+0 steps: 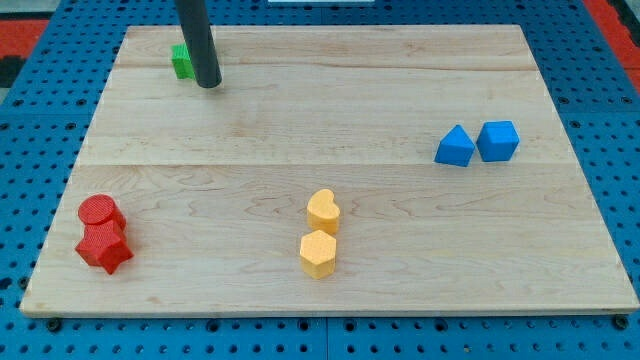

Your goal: Slide the green star to the top right of the yellow heart

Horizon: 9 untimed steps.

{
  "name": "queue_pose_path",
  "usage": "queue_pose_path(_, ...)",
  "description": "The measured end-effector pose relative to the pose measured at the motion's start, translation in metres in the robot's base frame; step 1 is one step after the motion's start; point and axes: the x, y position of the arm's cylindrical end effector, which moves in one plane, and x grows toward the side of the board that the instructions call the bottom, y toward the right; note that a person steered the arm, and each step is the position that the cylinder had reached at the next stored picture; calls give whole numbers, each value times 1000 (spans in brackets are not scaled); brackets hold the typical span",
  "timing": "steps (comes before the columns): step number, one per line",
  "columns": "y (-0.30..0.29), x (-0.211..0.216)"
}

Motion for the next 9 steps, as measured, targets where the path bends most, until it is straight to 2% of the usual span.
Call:
queue_pose_path(1,15,14)
queue_pose_path(2,-29,51)
queue_pose_path(3,-94,51)
queue_pose_path(4,-117,49)
queue_pose_path(7,-136,48)
queue_pose_path(9,-136,29)
